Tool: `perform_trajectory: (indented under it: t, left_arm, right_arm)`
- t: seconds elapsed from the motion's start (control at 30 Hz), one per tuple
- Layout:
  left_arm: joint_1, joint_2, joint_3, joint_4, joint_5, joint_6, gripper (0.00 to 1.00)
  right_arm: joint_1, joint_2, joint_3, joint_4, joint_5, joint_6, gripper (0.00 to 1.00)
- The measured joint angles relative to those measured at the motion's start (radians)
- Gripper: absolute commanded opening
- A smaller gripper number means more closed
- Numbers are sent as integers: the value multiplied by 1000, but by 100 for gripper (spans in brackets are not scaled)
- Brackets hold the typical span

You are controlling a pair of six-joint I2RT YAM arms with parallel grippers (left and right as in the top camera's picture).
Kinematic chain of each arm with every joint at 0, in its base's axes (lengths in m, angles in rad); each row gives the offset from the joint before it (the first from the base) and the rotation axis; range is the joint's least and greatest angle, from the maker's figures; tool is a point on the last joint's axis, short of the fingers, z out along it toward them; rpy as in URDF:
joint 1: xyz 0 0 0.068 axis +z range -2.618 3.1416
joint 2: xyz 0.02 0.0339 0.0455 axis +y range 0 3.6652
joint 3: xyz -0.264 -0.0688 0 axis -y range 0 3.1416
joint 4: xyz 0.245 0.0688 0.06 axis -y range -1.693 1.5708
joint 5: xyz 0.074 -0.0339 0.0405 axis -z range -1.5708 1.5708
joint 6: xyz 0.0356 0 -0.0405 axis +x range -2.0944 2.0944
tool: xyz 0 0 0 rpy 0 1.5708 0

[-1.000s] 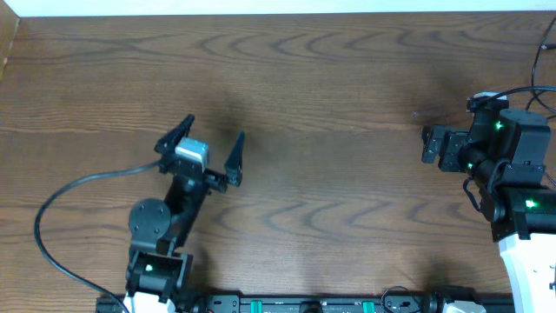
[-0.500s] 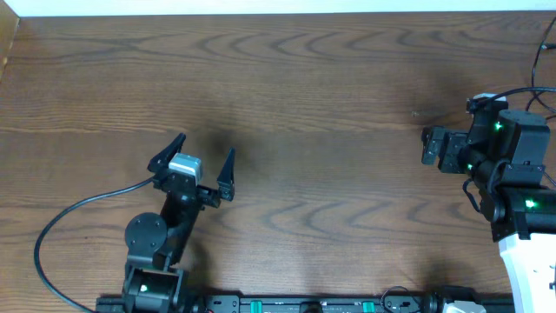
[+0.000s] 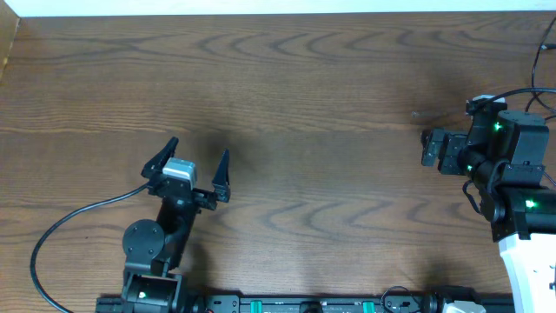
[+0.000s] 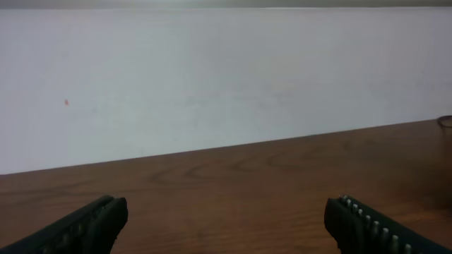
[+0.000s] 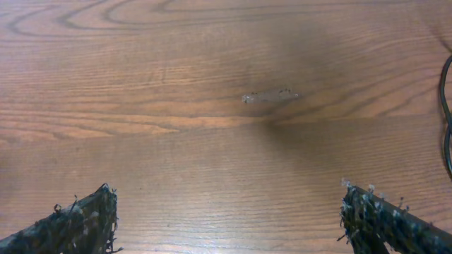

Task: Untangle cables

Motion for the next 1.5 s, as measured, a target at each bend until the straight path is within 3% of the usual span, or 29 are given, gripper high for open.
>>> perform_trajectory:
  t: [0.17, 0.43, 0.73, 1.1, 1.5]
  left_arm:
    - [3, -70, -78, 0, -11, 0, 94]
    - [18, -264, -259, 133, -41, -13, 94]
    - [67, -398, -282, 21, -53, -34, 94]
    - [71, -404, -281, -224, -74, -77, 94]
    - [71, -404, -272, -250, -98, -116, 94]
  right_arm:
    - [0, 0, 0, 0, 0, 0, 99]
    - [0, 0, 0, 0, 0, 0, 99]
    - [0, 0, 0, 0, 0, 0, 99]
    - [0, 0, 0, 0, 0, 0, 99]
    - [0, 0, 0, 0, 0, 0, 99]
